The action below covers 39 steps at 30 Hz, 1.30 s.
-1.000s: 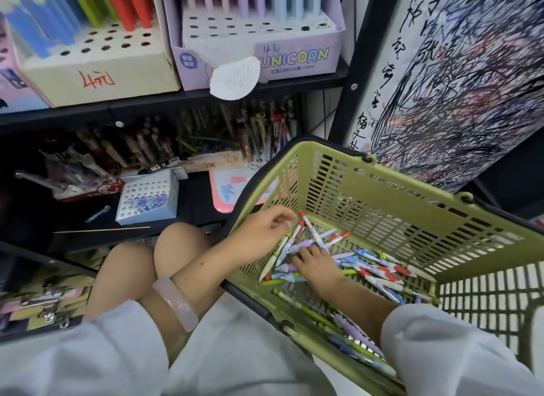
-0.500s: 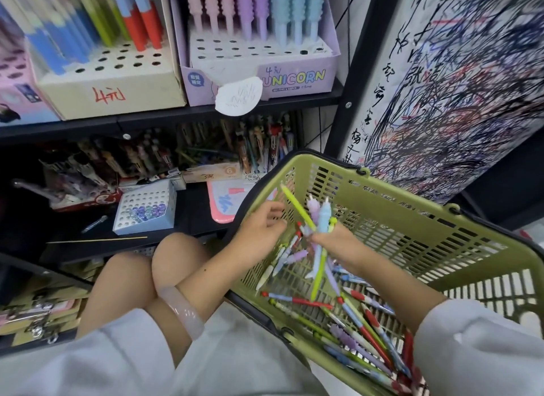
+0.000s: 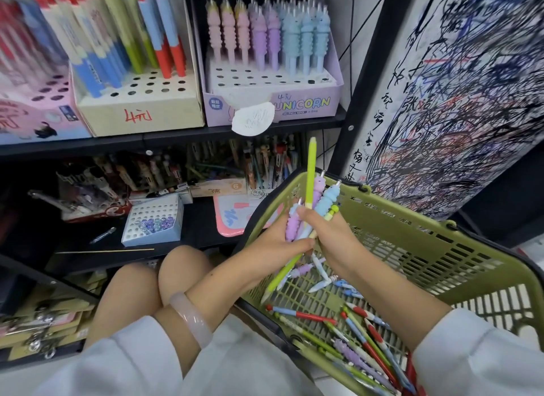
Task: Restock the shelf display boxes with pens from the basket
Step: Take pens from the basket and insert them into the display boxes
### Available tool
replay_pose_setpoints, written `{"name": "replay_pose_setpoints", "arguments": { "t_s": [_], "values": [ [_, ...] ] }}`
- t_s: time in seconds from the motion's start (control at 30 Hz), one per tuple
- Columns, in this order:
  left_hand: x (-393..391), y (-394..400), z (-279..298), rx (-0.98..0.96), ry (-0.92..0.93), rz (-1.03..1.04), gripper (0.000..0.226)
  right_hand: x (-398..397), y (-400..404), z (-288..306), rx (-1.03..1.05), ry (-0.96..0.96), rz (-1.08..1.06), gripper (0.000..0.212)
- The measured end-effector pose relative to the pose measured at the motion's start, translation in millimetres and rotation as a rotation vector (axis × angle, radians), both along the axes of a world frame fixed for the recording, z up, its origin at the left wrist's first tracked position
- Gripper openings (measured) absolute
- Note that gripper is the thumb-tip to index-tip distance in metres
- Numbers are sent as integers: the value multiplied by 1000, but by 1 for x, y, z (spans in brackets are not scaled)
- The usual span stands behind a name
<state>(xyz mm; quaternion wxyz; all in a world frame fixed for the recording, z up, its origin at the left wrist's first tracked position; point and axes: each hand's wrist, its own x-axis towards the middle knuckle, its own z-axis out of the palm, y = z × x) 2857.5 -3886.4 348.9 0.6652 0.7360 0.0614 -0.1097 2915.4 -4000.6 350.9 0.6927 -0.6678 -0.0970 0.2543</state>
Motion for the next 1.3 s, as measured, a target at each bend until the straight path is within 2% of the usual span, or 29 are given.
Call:
{"name": "replay_pose_setpoints", "arguments": {
  "t_s": [0.13,0.3,0.5,0.67,0.8,0.9,0.97,1.0,1.07,1.13,1.17,1.2,1.3],
  "values": [
    [-3,-3,10,-71,-46,61,38,-5,3,9,77,-16,-21,23],
    [-3,-6,16,-226,-55,58,39,-16,8,18,56,-58,29,14],
    [-6,-1,19,-165,-147,70,38,-19,13,25,129,-45,33,11],
    [-5,8,25,-155,-202,0,32,-12,5,39,213,-133,150,27],
    [-4,11,26,-101,-175,-6,22,1,-3,49,353,-98,83,47],
    [-5,15,27,-63,-174,-3,20,12,-4,60,213,-183,14,53],
    [-5,19,29,-38,-167,13,16,17,-1,72,2,-374,-122,53],
    [-4,22,30,-23,-157,26,15,20,0,78,-135,-583,-198,52],
    [-5,27,32,-10,-143,42,19,30,-1,88,-453,-1201,-184,48],
    [-7,32,35,-3,-134,56,22,39,2,101,-702,-1778,69,44],
    [-8,35,36,8,-132,62,20,44,6,108,-788,-1914,232,43],
    [-9,38,37,22,-133,68,17,47,10,115,-846,-1964,369,42],
    [-13,47,39,40,-156,95,13,50,27,129,-883,-2025,566,32]
  ]
}}
